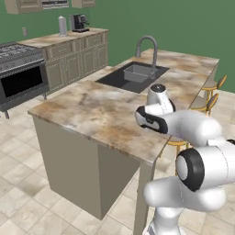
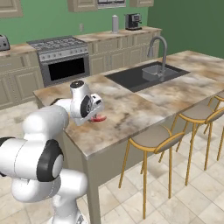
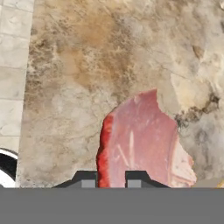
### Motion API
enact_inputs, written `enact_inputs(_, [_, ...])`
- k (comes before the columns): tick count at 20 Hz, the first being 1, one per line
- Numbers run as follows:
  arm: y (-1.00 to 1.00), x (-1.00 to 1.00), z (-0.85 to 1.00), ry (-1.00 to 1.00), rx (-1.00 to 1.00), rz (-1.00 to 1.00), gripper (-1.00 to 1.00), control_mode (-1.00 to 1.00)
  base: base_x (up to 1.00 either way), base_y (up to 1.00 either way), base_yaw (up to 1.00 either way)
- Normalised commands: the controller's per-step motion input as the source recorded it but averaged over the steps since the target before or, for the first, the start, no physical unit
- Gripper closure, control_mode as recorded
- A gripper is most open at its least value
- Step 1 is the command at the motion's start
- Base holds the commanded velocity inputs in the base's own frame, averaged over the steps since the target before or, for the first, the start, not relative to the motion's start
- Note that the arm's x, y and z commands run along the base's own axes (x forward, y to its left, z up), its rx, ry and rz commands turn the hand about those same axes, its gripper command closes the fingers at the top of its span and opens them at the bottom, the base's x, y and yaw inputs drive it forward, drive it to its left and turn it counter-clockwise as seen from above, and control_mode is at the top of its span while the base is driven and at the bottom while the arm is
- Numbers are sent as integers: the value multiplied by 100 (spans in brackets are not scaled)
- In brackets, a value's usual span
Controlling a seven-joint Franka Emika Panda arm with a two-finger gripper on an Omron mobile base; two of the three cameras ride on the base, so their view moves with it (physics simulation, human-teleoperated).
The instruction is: Open the fridge, remove the pear, lime, and steak, and place them on any counter.
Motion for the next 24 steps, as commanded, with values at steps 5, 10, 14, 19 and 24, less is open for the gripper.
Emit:
enact_inputs(5, [0,63,-46,0,0,1,100,-100,0,0,0])
enact_inputs(10, [0,35,-52,0,0,0,100,-100,0,0,0])
enact_inputs(14, [0,25,-50,0,0,0,-100,-100,0,0,0])
enact_inputs(19, [0,-3,-4,-12,0,0,-100,-100,0,0,0])
enact_inputs(24, [0,-14,67,-13,1,0,-100,-100,0,0,0])
